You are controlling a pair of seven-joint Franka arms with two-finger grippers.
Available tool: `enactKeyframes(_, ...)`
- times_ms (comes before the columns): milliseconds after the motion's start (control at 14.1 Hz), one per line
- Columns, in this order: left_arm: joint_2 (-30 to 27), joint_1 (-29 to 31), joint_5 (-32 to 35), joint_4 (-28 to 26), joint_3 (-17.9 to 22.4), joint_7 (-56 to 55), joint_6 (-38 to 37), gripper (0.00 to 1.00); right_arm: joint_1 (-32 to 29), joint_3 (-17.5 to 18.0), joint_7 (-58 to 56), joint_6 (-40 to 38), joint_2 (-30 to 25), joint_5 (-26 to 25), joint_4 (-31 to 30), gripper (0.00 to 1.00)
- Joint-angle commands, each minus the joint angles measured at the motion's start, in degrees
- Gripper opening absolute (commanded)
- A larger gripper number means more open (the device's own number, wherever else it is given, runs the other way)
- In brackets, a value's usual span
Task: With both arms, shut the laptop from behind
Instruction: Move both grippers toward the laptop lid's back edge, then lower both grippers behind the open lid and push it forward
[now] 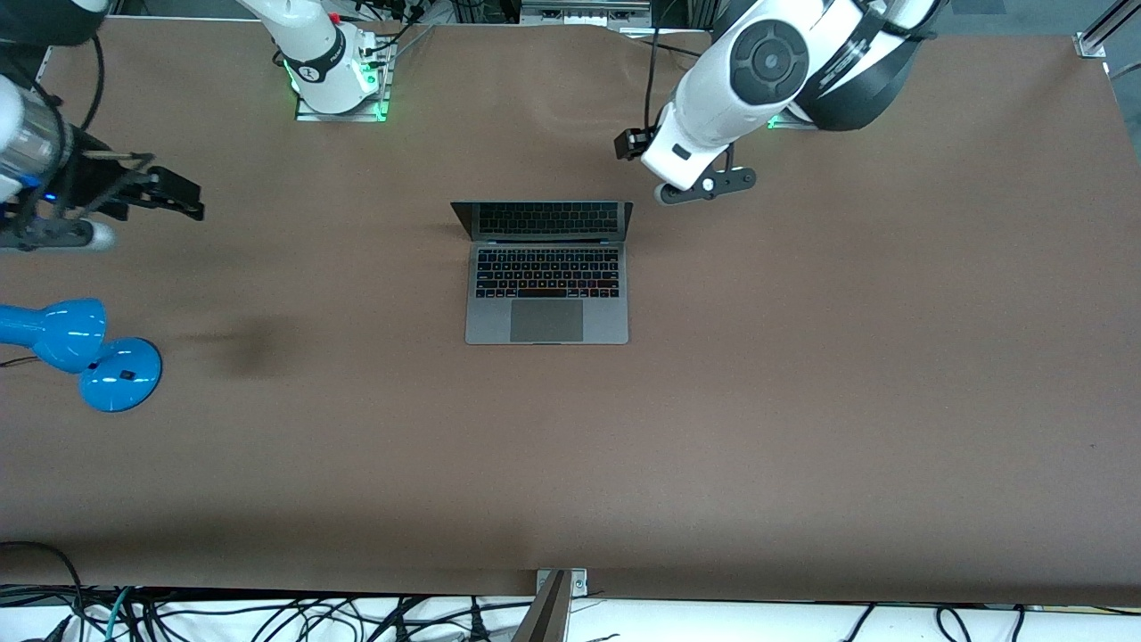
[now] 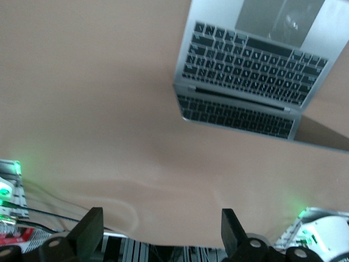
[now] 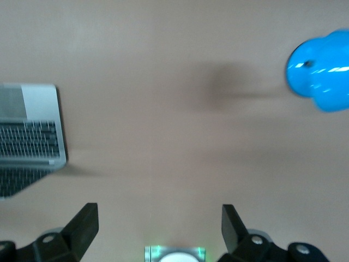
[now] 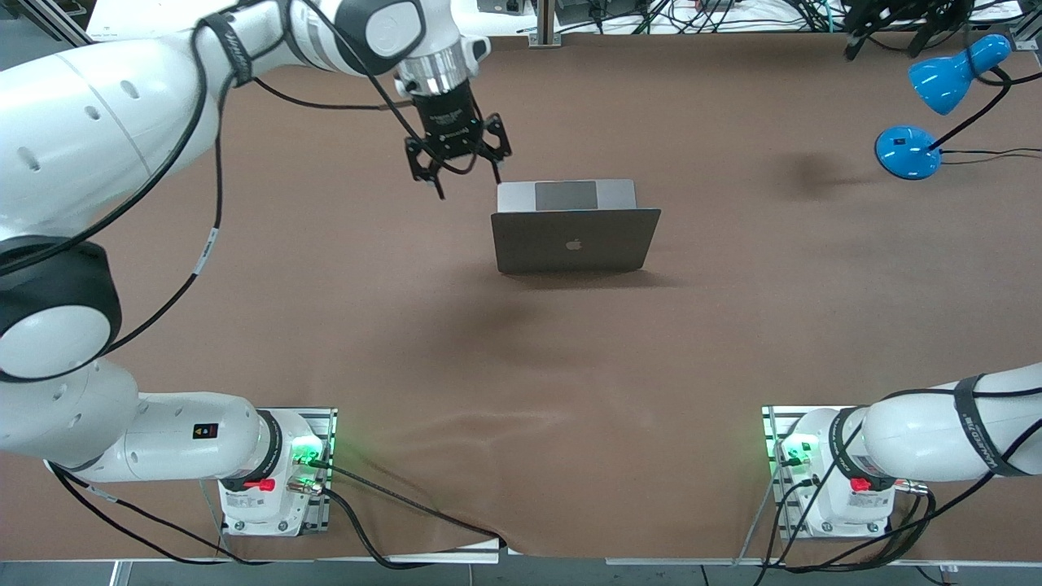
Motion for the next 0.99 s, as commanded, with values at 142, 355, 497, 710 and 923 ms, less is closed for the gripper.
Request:
enactKeyframes(142, 6.45, -6.28, 0.07, 0.36, -0.08, -0.92, 6.44, 0.71, 9.78, 0.12, 1.56, -2.78, 3.85, 2.06, -2.40, 1.00)
enactKeyframes(355, 8.65, -7.78, 4.29, -0.08, -0.08, -2.06, 9.44, 0.00, 11.12, 4.22, 8.06, -0.68, 2.19, 9.80, -9.43, 1.00)
enactKeyframes(497, 9.80, -7.61, 4.65, 0.01, 0.01, -1.63, 10.23, 0.00, 11.12, 9.06, 12.26, 1.07, 1.48, 10.33, -12.51, 1.00)
enactKeyframes(710, 11.30, -7.17, 6.67, 0.27, 0.10, -1.27, 10.59, 0.00, 11.12, 17.41, 20.79, 7.39, 1.47, 10.68, -17.69, 0.65)
enactKeyframes(923, 12.17, -6.30, 6.67, 0.18, 0.80, -1.10, 10.85, 0.00, 11.12, 20.50, 22.83, 9.08, 3.67, 11.21, -18.59, 0.00)
